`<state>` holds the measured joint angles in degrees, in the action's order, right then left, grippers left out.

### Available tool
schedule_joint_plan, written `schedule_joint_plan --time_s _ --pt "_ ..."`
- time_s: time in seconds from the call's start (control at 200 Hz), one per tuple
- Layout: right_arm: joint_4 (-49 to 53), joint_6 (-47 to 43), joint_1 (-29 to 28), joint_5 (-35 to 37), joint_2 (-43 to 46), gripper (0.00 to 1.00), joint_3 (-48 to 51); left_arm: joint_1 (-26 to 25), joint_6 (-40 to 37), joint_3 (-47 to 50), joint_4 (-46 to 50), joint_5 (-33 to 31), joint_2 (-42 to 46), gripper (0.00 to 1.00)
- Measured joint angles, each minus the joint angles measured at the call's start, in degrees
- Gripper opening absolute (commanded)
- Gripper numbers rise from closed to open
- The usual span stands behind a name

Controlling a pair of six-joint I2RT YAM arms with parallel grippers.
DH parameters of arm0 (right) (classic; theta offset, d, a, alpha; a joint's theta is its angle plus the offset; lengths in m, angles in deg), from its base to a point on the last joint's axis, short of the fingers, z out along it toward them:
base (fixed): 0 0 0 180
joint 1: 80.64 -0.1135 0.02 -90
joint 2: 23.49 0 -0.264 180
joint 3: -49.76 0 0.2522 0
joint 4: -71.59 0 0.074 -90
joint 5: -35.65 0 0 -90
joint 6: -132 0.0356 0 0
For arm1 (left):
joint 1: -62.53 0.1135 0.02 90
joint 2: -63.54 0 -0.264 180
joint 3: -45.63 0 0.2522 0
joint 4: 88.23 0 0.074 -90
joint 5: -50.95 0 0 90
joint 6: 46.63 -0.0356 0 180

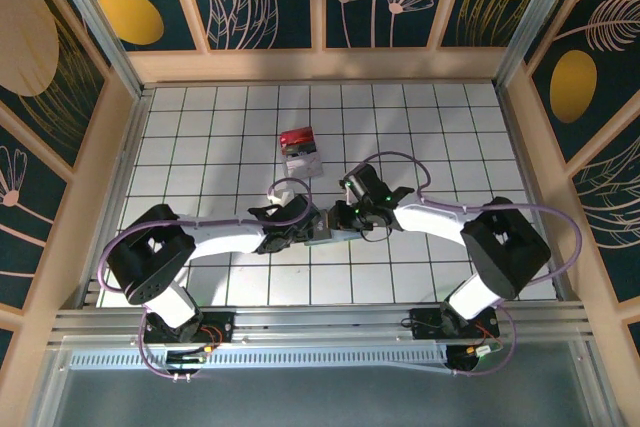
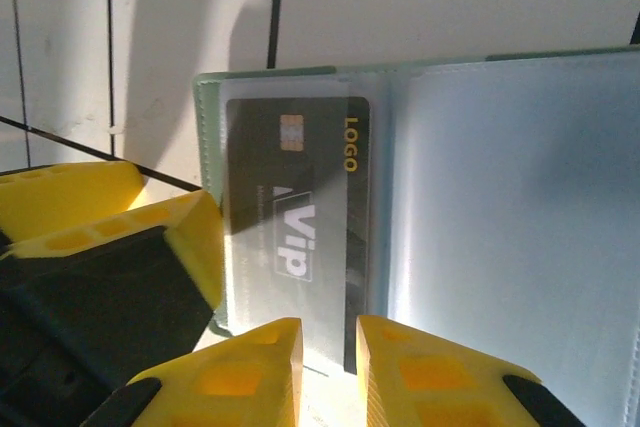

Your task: Take the credit cards out of the card holder

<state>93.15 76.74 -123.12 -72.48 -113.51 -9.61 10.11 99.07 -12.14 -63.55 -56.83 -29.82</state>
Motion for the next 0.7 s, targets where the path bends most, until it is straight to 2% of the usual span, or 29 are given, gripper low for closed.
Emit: schedule_joint_plan --time_s 0.205,0.701 --pt "-0.02 0.15 0.0 0.0 -2.75 0.25 -0.11 0.0 -0.46 0.2 -0.28 0.0 0.0 0.68" --pt "-0.85 0.35 0.0 -0.15 -4.26 0.25 -1.75 -0.02 -2.16 0.2 -0.83 0.42 -0.39 0.74"
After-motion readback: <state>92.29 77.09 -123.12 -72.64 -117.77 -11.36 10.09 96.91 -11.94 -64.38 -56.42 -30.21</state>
